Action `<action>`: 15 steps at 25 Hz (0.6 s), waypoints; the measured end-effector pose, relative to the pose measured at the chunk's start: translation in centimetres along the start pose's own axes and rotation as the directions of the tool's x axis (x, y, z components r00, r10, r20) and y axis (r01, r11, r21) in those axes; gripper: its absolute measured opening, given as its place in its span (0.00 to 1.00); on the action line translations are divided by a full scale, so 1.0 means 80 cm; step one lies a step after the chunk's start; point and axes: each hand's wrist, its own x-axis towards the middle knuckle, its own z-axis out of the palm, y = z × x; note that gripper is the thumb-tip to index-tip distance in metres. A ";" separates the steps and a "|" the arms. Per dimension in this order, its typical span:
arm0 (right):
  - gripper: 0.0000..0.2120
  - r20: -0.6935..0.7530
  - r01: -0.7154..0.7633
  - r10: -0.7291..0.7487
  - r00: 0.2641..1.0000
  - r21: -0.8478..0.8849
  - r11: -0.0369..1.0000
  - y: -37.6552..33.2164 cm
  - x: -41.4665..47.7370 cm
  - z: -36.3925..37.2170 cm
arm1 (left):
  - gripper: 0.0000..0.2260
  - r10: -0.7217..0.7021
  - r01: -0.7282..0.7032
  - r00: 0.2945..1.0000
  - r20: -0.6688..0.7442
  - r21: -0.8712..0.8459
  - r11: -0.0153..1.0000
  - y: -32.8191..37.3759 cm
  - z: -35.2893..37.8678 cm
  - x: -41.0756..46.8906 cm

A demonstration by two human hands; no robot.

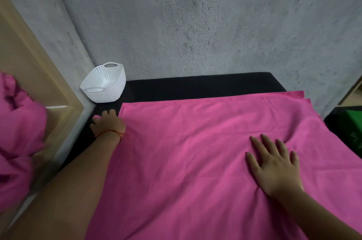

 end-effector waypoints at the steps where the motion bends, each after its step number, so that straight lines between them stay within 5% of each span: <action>1: 0.38 0.010 -0.004 0.004 1.000 -0.001 1.000 -0.001 -0.001 -0.003 | 0.19 0.038 -0.036 0.998 -0.052 0.053 0.998 0.004 0.001 0.001; 5: 0.38 0.084 -0.007 0.008 0.996 -0.015 1.000 -0.007 -0.005 -0.014 | 0.20 0.144 -0.143 0.988 -0.061 0.021 0.990 0.022 0.007 0.015; 9: 0.30 0.053 0.007 -0.011 0.999 0.069 0.998 0.030 0.045 -0.034 | 0.17 0.009 -0.021 0.999 -0.051 -0.237 0.971 0.025 0.015 0.041; 15: 0.33 0.045 -0.254 0.252 0.967 0.039 0.966 0.146 0.216 -0.035 | 0.10 -0.051 -0.018 0.978 -0.204 -0.324 0.946 0.015 0.034 0.041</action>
